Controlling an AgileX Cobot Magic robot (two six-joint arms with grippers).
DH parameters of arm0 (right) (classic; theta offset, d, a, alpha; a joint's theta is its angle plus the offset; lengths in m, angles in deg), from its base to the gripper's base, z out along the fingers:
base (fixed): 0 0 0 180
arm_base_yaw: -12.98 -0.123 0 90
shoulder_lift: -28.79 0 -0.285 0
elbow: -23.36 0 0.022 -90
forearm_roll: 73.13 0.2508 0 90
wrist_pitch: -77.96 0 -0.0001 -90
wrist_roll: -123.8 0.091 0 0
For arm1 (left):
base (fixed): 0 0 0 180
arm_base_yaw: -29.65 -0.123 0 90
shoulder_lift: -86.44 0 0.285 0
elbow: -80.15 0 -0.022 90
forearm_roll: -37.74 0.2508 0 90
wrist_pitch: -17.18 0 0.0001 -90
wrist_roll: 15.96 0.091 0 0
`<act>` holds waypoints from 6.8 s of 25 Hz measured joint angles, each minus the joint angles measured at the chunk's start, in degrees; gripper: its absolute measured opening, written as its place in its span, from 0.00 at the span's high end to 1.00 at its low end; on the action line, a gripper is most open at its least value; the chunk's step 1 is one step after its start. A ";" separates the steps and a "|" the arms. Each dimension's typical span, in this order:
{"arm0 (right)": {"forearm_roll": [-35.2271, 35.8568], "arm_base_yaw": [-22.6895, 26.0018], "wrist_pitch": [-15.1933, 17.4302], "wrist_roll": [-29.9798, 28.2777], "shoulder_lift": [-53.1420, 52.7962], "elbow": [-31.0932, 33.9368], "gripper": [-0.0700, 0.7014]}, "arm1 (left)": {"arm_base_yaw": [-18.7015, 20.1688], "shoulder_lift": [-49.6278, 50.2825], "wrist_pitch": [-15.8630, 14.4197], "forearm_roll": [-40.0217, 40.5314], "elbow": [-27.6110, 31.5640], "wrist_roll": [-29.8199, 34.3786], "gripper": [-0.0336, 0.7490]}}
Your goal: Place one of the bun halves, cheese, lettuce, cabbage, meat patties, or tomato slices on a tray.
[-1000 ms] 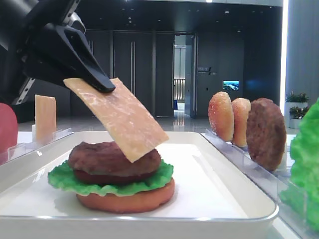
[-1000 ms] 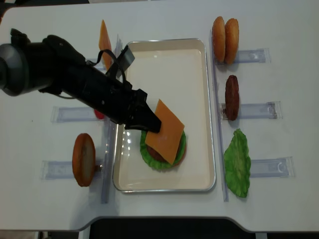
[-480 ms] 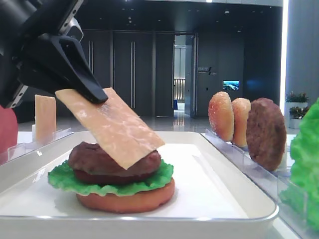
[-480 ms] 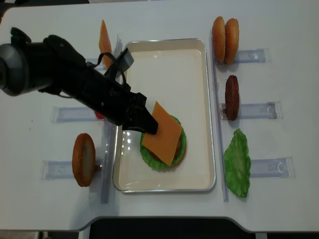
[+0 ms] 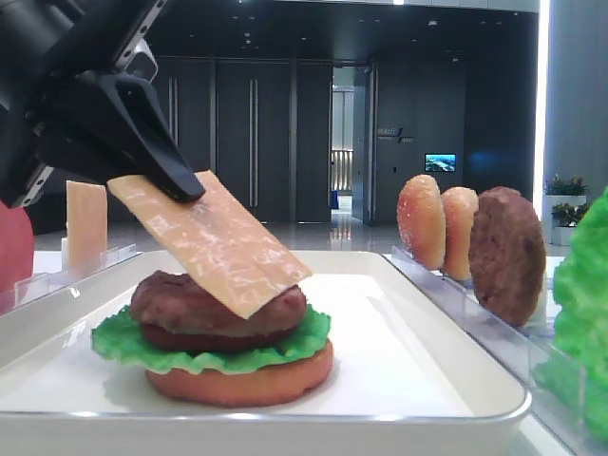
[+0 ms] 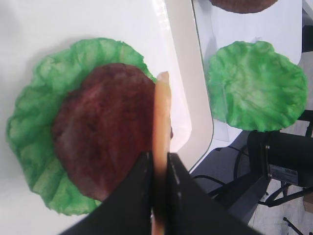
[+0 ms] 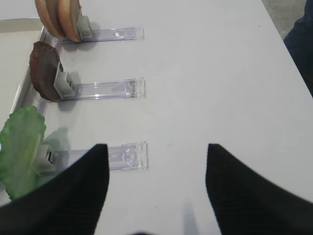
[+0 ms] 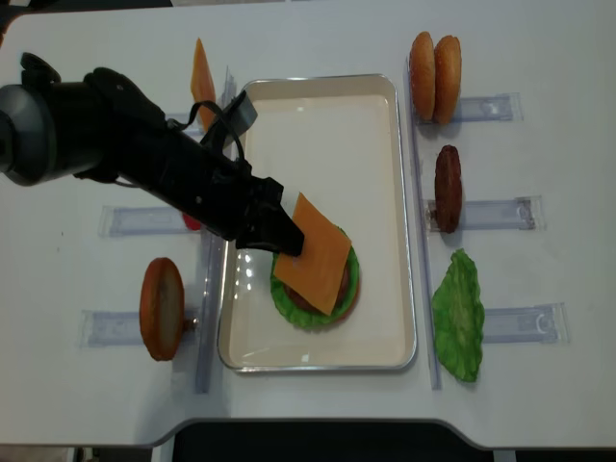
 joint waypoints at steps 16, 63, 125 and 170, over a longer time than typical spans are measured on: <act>0.00 0.00 0.00 0.00 0.00 0.00 0.37 | 0.00 0.00 0.68 3.43 0.00 -5.47 0.92; 0.00 0.00 0.00 0.00 0.00 0.00 0.37 | 0.00 -11.03 -17.06 48.38 -16.07 -39.62 0.35; 0.00 0.00 0.00 0.00 0.00 0.00 0.37 | -23.30 -42.42 -18.22 59.47 1.10 -37.51 0.38; 0.00 0.00 0.00 0.00 0.00 0.00 0.37 | -23.30 -100.49 -11.86 53.77 25.02 -35.49 0.48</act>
